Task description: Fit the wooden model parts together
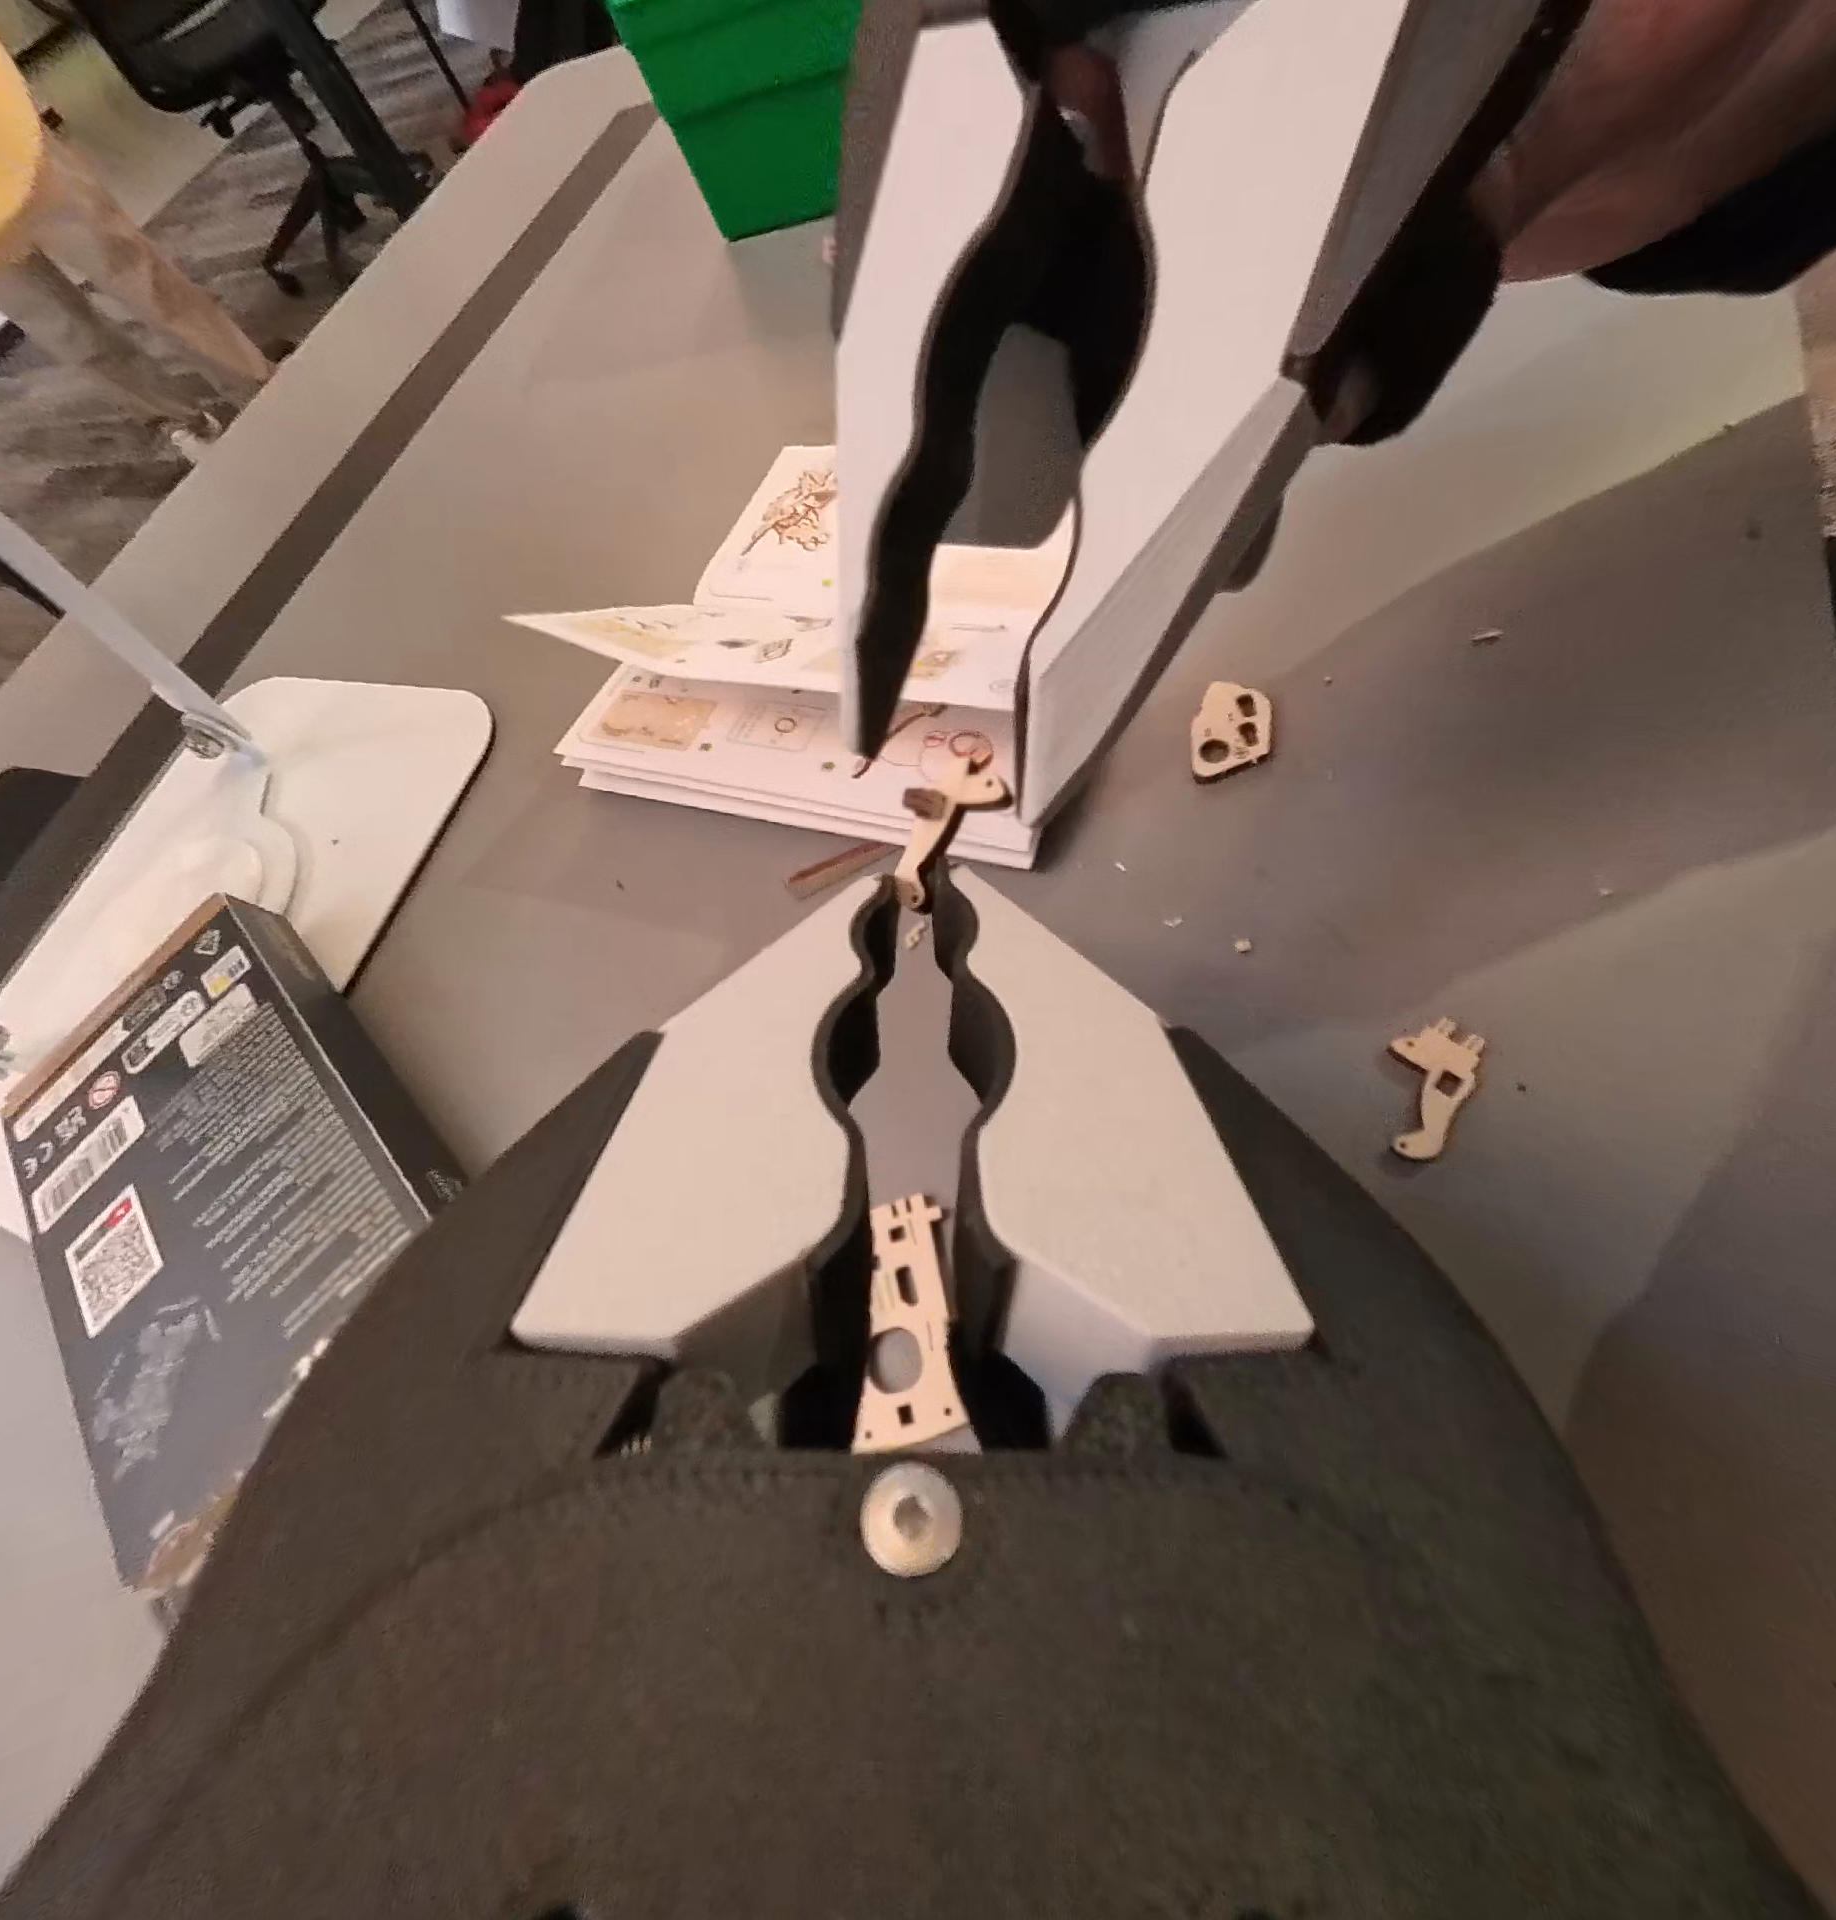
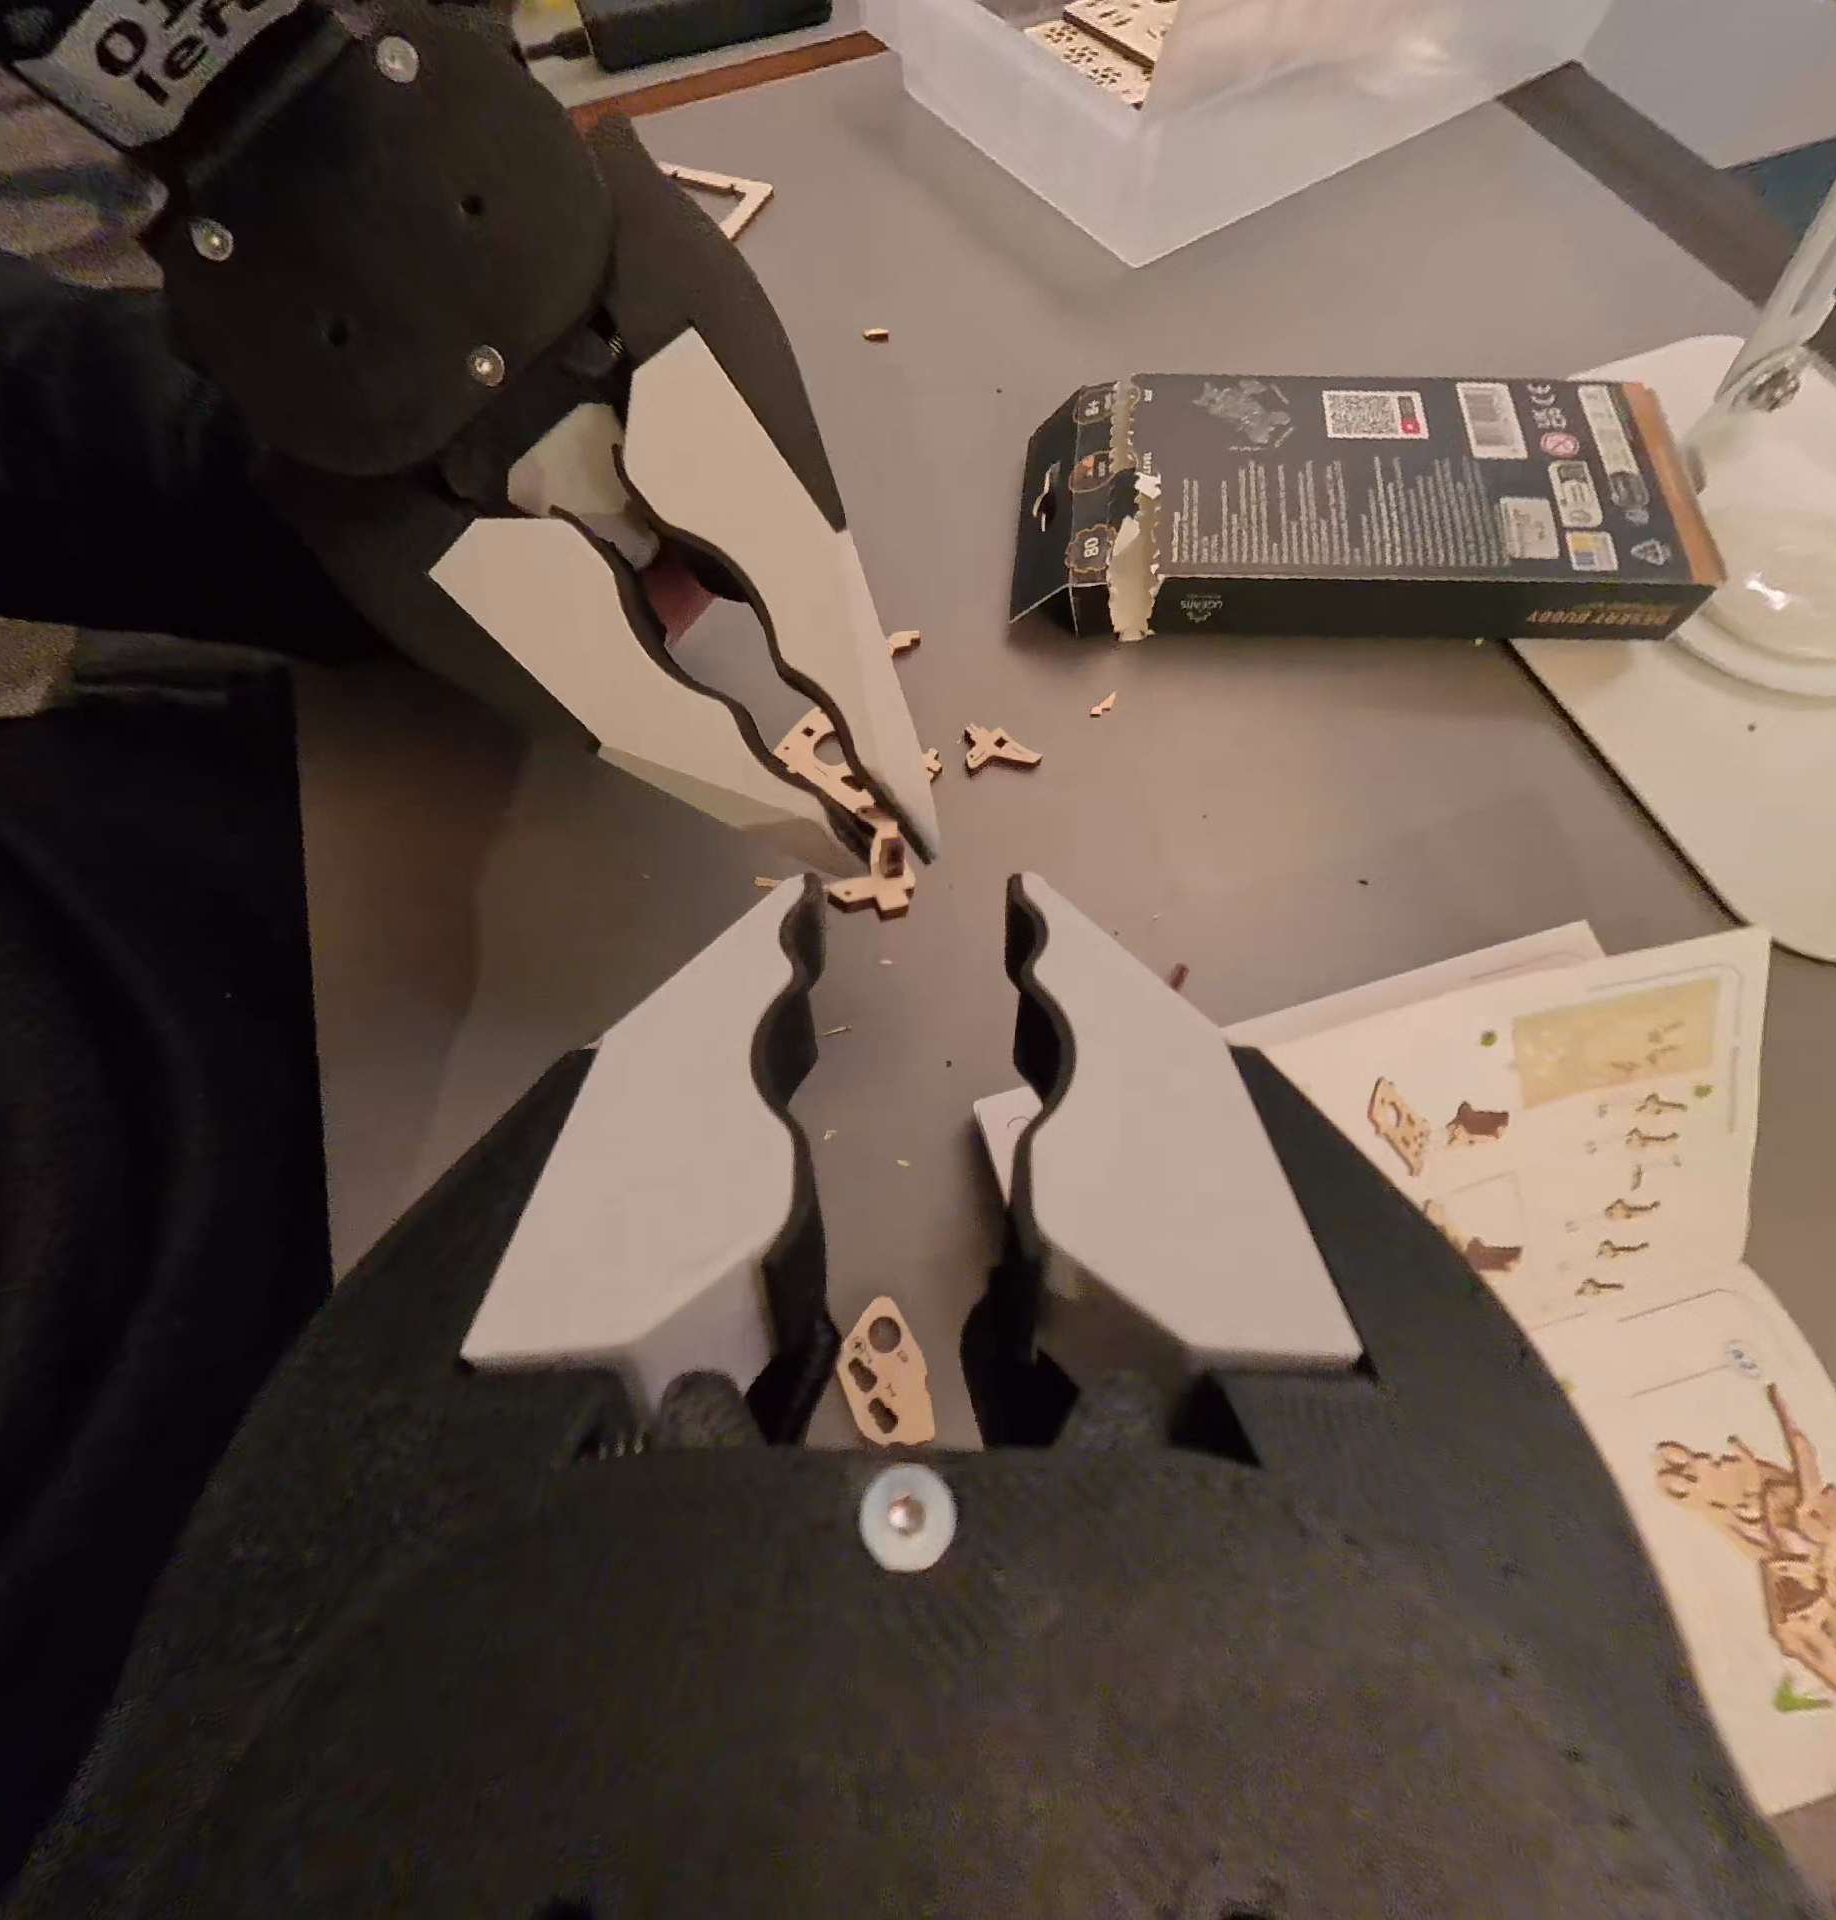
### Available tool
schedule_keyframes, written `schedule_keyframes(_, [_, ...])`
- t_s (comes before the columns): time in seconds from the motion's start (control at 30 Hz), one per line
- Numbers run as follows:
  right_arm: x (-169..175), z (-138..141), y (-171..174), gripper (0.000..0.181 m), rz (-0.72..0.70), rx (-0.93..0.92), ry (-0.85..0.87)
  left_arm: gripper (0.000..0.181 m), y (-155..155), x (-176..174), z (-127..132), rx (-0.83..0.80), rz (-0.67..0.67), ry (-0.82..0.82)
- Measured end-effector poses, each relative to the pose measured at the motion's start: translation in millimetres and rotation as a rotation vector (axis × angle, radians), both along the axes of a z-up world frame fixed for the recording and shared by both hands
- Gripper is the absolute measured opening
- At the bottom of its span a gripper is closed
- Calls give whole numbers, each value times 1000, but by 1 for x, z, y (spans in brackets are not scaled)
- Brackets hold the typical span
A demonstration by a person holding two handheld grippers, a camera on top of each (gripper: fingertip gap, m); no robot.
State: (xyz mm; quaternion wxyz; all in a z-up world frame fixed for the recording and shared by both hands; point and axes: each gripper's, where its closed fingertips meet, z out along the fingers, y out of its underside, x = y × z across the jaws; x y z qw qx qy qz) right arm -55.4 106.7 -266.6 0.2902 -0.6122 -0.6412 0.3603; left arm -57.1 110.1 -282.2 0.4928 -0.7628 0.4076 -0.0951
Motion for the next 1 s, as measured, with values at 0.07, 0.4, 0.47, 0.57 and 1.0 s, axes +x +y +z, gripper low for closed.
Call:
schedule_keyframes(0.07, [2,-1,3,31,-26,-46,6,4,4,-2,0,11,19,32])
schedule_keyframes(0.4, [-2,0,10,28,-103,-351,83,4,20,-7,10,140,121,150])
schedule_keyframes(0.47, [-4,1,8,26,-102,-428,103,4,22,-5,14,184,125,174])
schedule_keyframes(0.57, [-5,3,6,16,-87,-487,127,4,25,-2,20,241,134,208])
schedule_keyframes(1.0, [1,10,5,0,32,-297,150,15,16,5,24,150,7,68])
